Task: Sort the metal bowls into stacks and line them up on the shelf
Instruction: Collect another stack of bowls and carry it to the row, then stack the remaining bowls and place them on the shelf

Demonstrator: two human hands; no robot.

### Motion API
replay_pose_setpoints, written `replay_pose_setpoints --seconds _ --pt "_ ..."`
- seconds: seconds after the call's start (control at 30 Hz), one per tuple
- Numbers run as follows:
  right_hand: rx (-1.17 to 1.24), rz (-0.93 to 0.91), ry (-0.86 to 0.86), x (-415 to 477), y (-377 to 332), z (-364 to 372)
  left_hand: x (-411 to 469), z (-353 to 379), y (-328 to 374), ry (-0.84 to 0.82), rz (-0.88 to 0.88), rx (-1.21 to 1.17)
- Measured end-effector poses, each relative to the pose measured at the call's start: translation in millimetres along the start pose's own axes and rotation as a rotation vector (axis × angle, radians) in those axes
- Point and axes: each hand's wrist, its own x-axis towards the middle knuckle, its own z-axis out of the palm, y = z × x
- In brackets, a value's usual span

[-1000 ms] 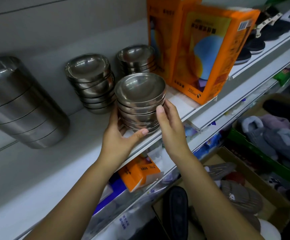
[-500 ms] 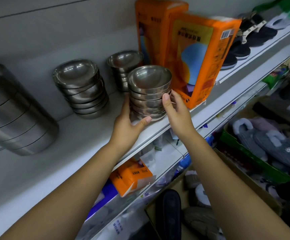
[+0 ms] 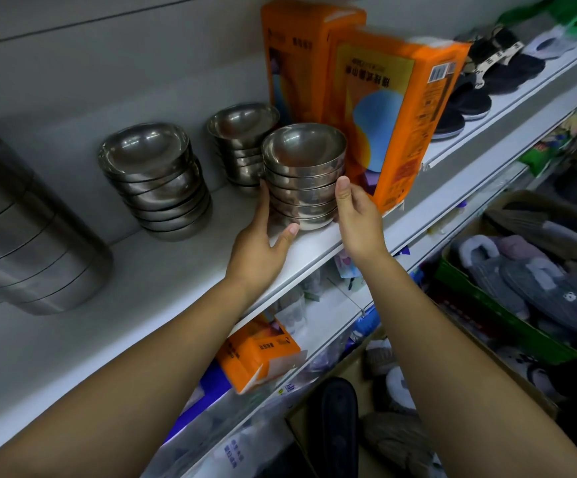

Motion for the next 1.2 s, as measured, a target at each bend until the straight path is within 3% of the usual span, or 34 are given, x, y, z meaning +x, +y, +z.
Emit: replay_pose_setpoints --seconds 0.43,0.67,0.9,1.2 --pt "-0.065 -0.014 0.095 -6.6 6.3 7.2 -1.7 -1.9 0.3 0.06 -0.027 0.119" --pt "-0.171 0.04 0.096 -67.3 6.0 6.4 -45.5 -45.5 -15.3 0.053 0.02 0.302" --pt "-0.286 -0.067 -0.058 -163.2 -13.0 31.7 -139.0 -105.6 -30.9 0.052 0.031 0.401" --pt "-0.363 -0.194 -0.244 -282.3 -51.4 104.4 -288.6 -210.3 -59.4 0.239 -0.017 0.504"
